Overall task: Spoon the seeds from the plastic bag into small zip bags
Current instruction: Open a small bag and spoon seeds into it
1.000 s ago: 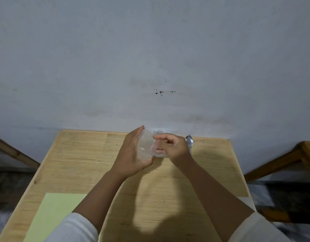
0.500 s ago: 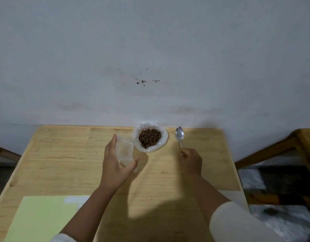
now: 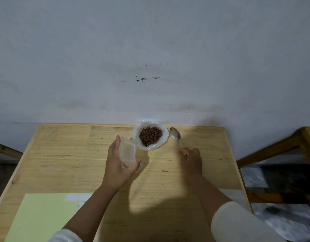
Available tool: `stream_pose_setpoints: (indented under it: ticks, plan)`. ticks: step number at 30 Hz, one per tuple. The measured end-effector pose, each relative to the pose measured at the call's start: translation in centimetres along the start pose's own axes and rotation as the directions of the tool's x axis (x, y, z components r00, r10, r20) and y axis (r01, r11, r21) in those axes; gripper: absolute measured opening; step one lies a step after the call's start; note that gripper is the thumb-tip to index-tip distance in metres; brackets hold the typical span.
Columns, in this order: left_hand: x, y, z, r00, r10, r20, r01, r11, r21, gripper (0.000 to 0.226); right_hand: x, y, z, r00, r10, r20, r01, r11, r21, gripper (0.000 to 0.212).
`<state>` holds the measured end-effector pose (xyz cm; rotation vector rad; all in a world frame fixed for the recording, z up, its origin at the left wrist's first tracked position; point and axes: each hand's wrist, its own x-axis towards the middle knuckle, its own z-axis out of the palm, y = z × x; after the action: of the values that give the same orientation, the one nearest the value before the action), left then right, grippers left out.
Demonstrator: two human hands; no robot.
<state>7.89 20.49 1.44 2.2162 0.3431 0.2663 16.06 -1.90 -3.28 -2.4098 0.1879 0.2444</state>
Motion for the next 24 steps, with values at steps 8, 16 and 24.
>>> stream_pose_setpoints:
  ticks: [8, 16, 24]
  plan:
    - [0.1, 0.2, 0.1, 1.0, -0.009, 0.01, 0.009, 1.0, -0.025, 0.107, -0.1, -2.7, -3.2, 0.985, 0.165, -0.047, -0.136, 0.919, 0.371, 0.018]
    - [-0.1, -0.4, 0.5, 0.999, -0.049, 0.022, 0.05, 0.998, -0.046, 0.109, -2.4, -6.9, -3.9, 0.936, -0.168, -0.309, 0.297, 0.85, 0.435, 0.017]
    - [0.0, -0.2, 1.1, 0.996, -0.04, 0.077, 0.043, 0.999, -0.034, 0.11, -1.7, -7.5, -1.9, 0.929, -0.173, -0.326, 0.281, 0.904, 0.322, 0.019]
